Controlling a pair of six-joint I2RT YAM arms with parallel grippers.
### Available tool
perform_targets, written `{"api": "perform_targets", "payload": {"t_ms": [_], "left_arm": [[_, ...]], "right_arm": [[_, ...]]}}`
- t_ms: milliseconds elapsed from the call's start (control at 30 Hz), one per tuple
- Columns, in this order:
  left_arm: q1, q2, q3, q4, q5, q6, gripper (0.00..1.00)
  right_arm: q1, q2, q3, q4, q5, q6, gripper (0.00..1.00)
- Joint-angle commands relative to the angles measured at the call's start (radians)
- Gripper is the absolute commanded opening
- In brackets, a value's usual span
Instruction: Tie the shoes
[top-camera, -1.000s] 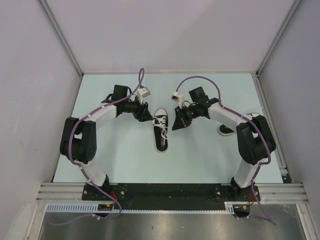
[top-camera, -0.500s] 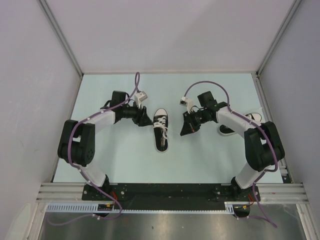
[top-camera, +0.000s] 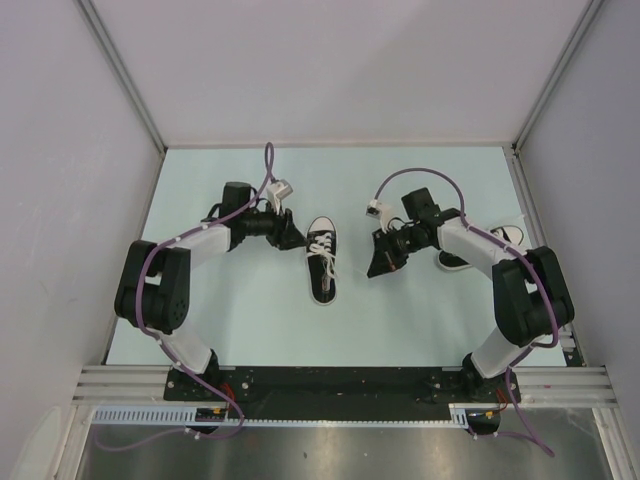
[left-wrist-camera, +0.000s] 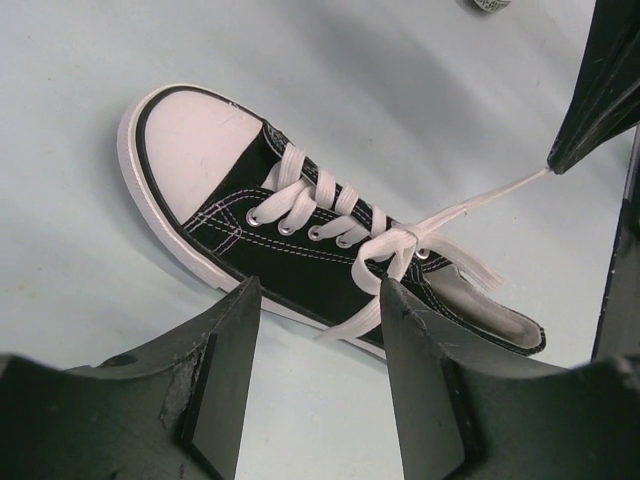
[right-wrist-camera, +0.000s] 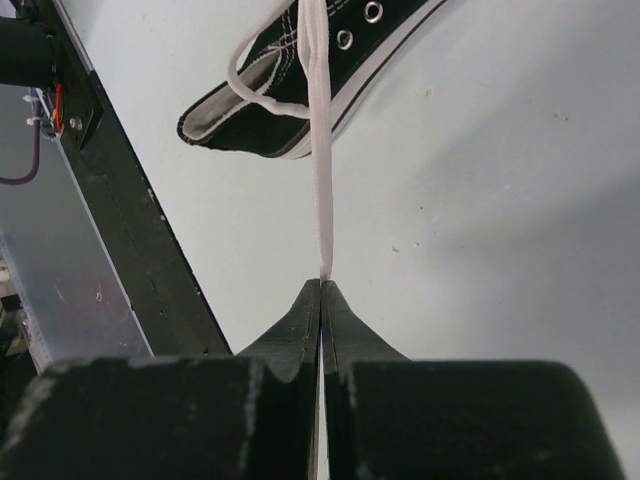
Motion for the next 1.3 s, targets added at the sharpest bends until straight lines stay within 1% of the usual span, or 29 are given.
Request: {"api": "perform_targets", "payload": {"t_ms": [0, 167, 400, 633, 767, 933, 967, 1000, 1133, 1267], "left_arm": [[-0.021, -0.002, 0.001, 0.069, 0.042, -0.046, 0.57], [-0.048, 0.011, 0.004, 0.089, 0.045, -0.072, 0.59], [-0.051, 0.034, 0.021, 0.097, 0.048, -0.086, 0.59], [-0.071, 0.033, 0.019, 0.101, 0.103, -0.089, 0.59], [-0.073, 0.03, 0.004, 0.131, 0.122, -0.097, 0.62], [-0.079, 0.041, 0.015, 0.132, 0.113, -0.097, 0.64], [-0.077, 0.042, 0.012, 0.14, 0.113, -0.134, 0.68], [-0.079, 0.042, 0.009, 0.166, 0.114, -0.141, 0.68], [-0.088, 0.05, 0.01, 0.175, 0.114, -0.142, 0.68], [-0.105, 0.06, 0.01, 0.189, 0.128, -0.148, 0.64]], "right_arm": [[-0.013, -0.044, -0.016, -0.021, -0.002, -0.028, 0.0], [-0.024, -0.047, -0.034, -0.027, 0.002, -0.038, 0.0], [-0.028, -0.047, -0.051, -0.017, -0.001, -0.038, 0.0], [-0.01, -0.032, -0.051, 0.033, -0.001, -0.006, 0.0], [-0.015, -0.013, -0.051, 0.022, 0.015, -0.023, 0.0], [-0.031, 0.002, -0.051, 0.014, 0.033, -0.041, 0.0], [-0.036, 0.005, -0.051, 0.019, 0.033, -0.04, 0.0], [-0.038, 0.007, -0.051, 0.022, 0.029, -0.038, 0.0], [-0.038, 0.016, -0.051, 0.031, 0.027, -0.035, 0.0], [-0.042, 0.027, -0.051, 0.04, 0.028, -0.034, 0.0]]}}
